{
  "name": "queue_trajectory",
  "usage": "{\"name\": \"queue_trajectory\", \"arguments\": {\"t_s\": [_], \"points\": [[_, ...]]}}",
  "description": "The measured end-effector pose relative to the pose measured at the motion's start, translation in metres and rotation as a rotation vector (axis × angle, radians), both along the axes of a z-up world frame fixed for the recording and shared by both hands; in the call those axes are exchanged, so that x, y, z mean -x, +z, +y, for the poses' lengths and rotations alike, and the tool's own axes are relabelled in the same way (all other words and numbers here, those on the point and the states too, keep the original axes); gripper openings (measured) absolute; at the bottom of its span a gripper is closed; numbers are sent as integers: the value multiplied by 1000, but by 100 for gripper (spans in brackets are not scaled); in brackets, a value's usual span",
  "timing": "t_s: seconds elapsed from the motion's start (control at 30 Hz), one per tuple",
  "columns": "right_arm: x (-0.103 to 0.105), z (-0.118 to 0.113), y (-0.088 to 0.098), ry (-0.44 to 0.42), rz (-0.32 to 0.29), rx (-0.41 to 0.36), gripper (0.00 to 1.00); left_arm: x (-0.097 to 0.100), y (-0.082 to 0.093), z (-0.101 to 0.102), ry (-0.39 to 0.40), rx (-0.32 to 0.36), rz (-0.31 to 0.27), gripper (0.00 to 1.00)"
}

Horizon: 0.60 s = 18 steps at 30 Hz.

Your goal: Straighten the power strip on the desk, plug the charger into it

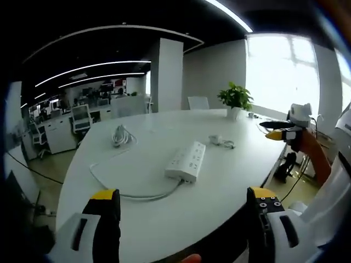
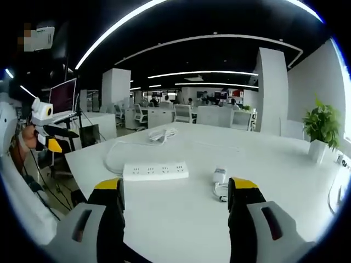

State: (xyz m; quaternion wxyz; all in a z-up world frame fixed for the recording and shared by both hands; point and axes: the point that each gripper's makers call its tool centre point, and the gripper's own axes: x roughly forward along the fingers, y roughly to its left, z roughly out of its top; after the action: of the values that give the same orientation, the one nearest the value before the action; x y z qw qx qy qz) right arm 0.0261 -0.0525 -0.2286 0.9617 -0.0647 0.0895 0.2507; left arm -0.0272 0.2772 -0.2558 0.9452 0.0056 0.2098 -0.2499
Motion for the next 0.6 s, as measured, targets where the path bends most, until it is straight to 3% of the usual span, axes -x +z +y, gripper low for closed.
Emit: {"name": "queue_trajectory", "arguments": {"t_s": [0.27, 0.6], "points": [[12, -5, 7, -15, -26, -9, 77, 8, 3, 3, -1, -8, -16, 96], [10, -6, 1, -23, -21, -9, 77, 5, -2, -1, -20, -19, -7, 96]]}}
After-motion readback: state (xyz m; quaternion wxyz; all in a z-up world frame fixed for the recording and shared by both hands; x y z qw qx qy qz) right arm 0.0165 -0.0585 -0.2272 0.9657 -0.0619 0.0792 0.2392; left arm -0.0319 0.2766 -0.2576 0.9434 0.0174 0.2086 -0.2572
